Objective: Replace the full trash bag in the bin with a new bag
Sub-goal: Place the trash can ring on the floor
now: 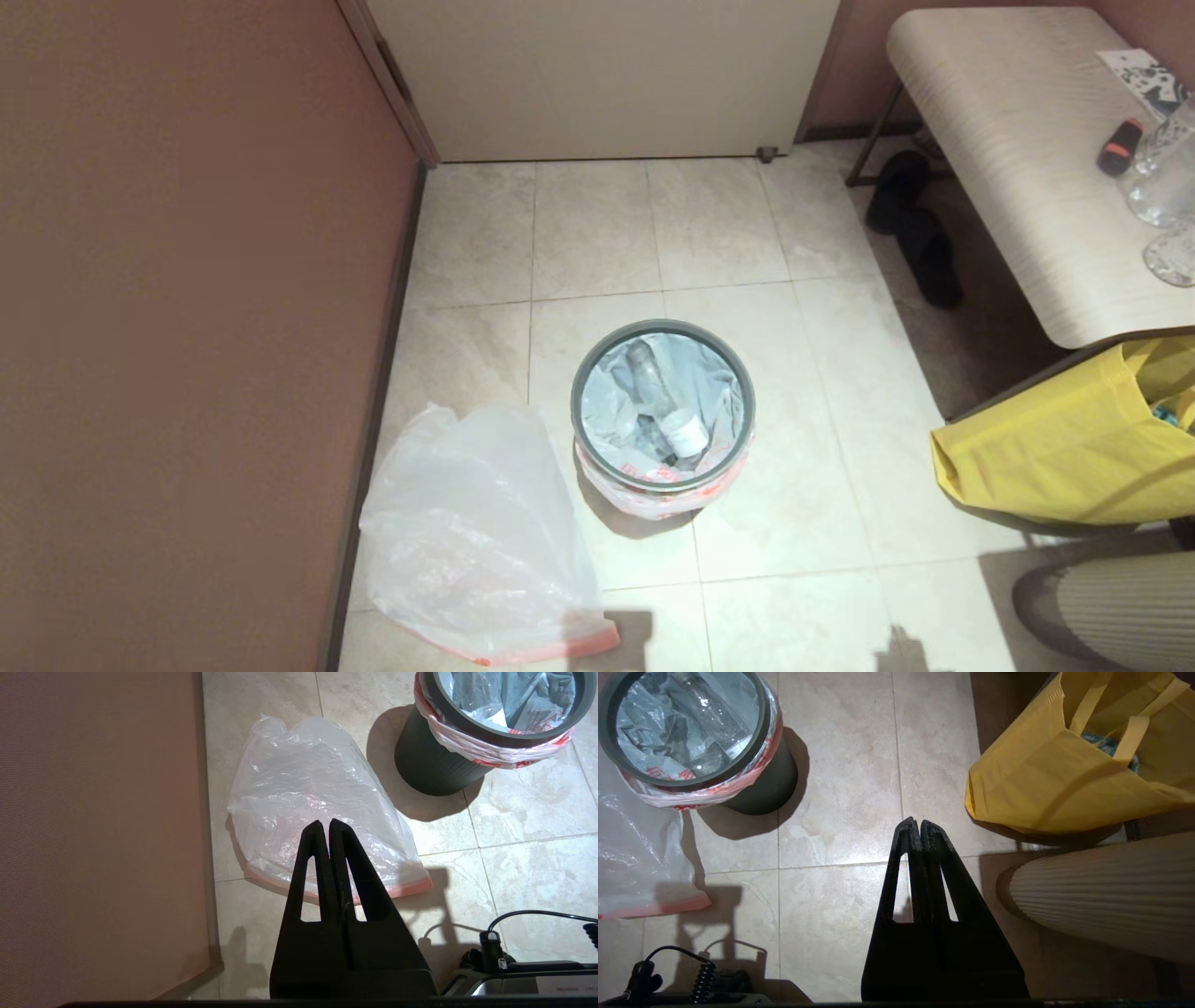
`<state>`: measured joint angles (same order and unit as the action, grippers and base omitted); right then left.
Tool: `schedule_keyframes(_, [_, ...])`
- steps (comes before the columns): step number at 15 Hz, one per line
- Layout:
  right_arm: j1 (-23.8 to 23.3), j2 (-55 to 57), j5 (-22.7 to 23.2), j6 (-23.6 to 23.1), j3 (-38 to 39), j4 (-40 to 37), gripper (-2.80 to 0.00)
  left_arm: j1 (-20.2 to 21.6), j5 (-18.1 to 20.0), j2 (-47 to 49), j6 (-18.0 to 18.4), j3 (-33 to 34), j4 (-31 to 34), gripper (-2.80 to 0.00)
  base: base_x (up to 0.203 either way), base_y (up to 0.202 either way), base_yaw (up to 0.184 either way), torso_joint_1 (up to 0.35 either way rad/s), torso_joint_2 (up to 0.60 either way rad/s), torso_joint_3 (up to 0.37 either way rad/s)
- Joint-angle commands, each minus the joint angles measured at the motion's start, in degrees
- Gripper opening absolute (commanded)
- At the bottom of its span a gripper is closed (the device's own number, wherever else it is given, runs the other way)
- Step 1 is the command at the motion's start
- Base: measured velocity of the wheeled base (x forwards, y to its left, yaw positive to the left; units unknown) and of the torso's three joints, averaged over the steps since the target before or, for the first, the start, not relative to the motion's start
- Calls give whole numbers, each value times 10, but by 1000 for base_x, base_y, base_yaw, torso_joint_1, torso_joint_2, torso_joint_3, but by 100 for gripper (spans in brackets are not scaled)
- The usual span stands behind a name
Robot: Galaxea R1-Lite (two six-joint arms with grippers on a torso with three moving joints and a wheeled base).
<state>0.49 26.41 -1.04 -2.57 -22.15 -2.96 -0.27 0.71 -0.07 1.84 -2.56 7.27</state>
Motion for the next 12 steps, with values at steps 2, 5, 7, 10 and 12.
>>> schedule_keyframes(2, [6, 184, 0, -19, -86, 10, -280, 0, 0, 1, -1, 0, 0, -280, 0, 0, 0, 0, 0, 0])
schedule_keyframes(5, [51, 340, -7, -29, -168, 27, -280, 0, 0, 1, 0, 0, 0, -280, 0, 0, 0, 0, 0, 0])
schedule_keyframes(7, [78, 462, -20, -25, -220, 40, -280, 0, 0, 1, 0, 0, 0, -280, 0, 0, 0, 0, 0, 0])
schedule_keyframes(10, [121, 648, -50, -17, -304, 78, -280, 0, 0, 1, 0, 0, 0, -280, 0, 0, 0, 0, 0, 0])
schedule_keyframes(12, [150, 761, -75, -14, -363, 110, -280, 0, 0, 1, 0, 0, 0, -280, 0, 0, 0, 0, 0, 0])
